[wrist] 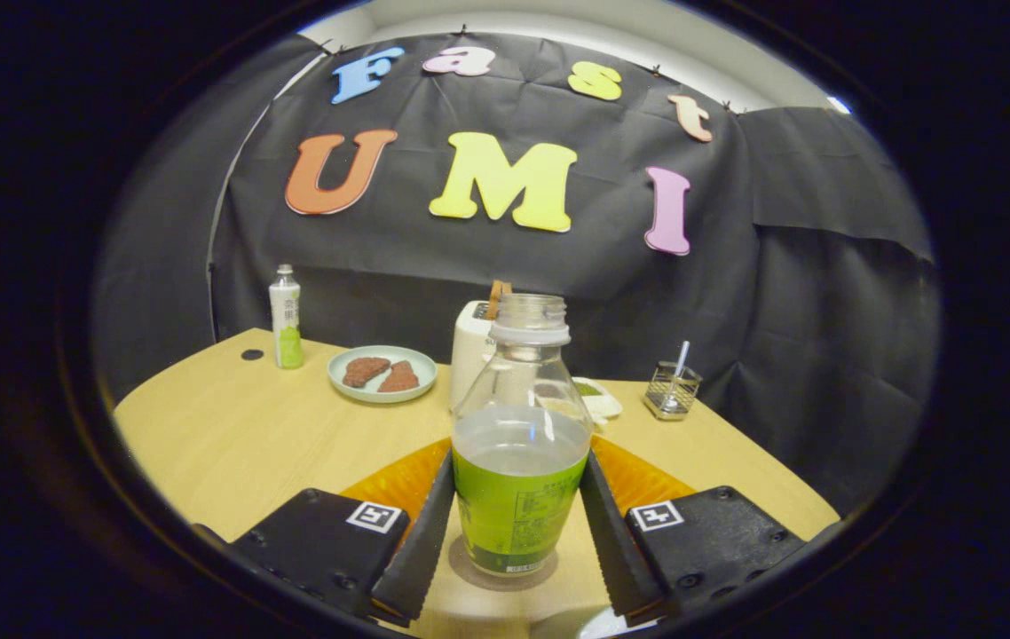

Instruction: Take the bottle from table, then pour the juice into the cup, finally place the bottle on the coaster

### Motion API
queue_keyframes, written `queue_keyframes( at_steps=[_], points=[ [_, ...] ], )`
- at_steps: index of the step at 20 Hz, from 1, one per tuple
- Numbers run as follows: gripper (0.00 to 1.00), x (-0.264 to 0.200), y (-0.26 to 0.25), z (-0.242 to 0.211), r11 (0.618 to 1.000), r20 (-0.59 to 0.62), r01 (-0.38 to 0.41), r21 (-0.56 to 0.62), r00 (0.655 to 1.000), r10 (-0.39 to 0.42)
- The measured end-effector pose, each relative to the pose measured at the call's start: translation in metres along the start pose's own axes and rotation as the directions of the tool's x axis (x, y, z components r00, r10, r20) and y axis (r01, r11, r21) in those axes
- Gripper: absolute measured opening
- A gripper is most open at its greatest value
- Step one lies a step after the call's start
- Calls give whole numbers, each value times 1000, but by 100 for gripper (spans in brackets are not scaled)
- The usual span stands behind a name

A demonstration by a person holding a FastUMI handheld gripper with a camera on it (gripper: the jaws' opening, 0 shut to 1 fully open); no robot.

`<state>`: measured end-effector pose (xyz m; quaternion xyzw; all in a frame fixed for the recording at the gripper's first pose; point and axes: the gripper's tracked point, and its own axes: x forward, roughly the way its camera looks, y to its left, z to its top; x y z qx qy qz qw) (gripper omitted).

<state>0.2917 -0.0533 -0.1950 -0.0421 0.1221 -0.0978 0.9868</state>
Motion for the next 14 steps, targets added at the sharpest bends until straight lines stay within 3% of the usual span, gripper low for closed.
queue_keyframes(
  at_steps=[7,9,11,14],
  points=[
    [80,18,1,-25,1000,4,3,6,1000,-3],
    [88,17,5,-28,1000,6,-29,8,1000,29],
    [97,13,-1,-27,1000,21,-14,8,1000,14],
    [100,6,-3,-21,1000,21,-27,6,999,27]
  ],
)
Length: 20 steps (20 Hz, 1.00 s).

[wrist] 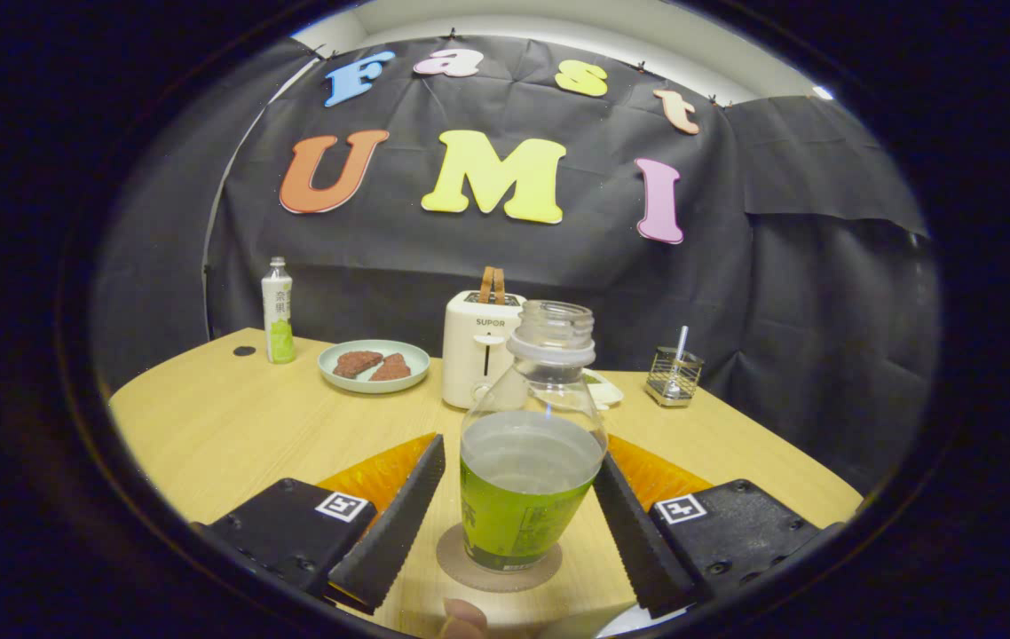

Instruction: Take the bottle from table, then pour the juice into the cup, finally place the bottle on the coaster

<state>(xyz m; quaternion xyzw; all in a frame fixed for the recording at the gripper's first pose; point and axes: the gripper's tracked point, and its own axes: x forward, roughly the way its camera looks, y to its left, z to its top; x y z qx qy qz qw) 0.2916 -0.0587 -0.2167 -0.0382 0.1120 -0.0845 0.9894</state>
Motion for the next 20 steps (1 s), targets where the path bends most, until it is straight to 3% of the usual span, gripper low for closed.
queue_keyframes(
  at_steps=[8,13,20],
  points=[
    [100,-46,-15,44,1000,52,0,-13,999,1],
    [100,-97,-13,79,997,72,-67,-49,995,71],
    [100,-180,-60,103,1000,103,-6,-29,995,9]
  ],
)
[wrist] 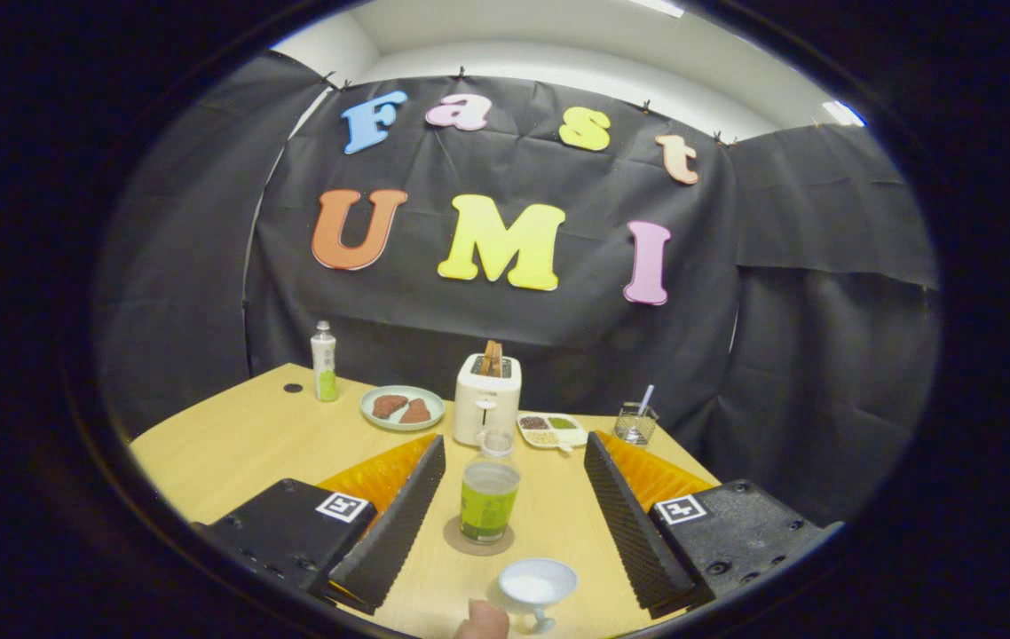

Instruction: Take the bottle from table, then pour the juice into the cup, finally place the bottle on the coaster

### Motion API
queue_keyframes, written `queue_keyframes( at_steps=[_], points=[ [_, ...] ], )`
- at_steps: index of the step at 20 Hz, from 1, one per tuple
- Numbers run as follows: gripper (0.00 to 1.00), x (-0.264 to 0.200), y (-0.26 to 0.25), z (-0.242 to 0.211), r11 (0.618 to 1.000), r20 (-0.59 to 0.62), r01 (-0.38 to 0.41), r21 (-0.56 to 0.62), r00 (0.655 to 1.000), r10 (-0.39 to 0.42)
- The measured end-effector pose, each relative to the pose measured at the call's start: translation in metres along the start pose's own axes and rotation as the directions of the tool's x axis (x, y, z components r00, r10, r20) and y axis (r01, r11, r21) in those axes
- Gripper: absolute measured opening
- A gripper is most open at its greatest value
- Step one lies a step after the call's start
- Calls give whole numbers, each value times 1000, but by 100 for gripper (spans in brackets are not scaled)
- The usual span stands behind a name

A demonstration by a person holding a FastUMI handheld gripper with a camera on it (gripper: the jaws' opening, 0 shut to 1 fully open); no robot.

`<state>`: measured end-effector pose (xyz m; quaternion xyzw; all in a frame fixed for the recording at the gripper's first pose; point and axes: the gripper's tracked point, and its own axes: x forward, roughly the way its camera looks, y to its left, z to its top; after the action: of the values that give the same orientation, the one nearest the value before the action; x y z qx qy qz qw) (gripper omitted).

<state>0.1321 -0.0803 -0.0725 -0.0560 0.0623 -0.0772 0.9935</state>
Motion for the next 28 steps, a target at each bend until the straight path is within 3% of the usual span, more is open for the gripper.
queue_keyframes(
  at_steps=[2,4,10,18,24,28],
  points=[
    [100,-15,-16,-1,999,23,21,28,999,-21],
    [100,-29,-21,1,994,53,-17,104,999,12],
    [100,-89,-62,19,987,148,44,154,987,-67],
    [100,-148,-73,-5,986,41,2,165,999,-9],
    [100,-184,-58,-11,992,81,-71,109,995,62],
    [100,-197,-55,-16,991,79,-79,104,994,71]
  ],
)
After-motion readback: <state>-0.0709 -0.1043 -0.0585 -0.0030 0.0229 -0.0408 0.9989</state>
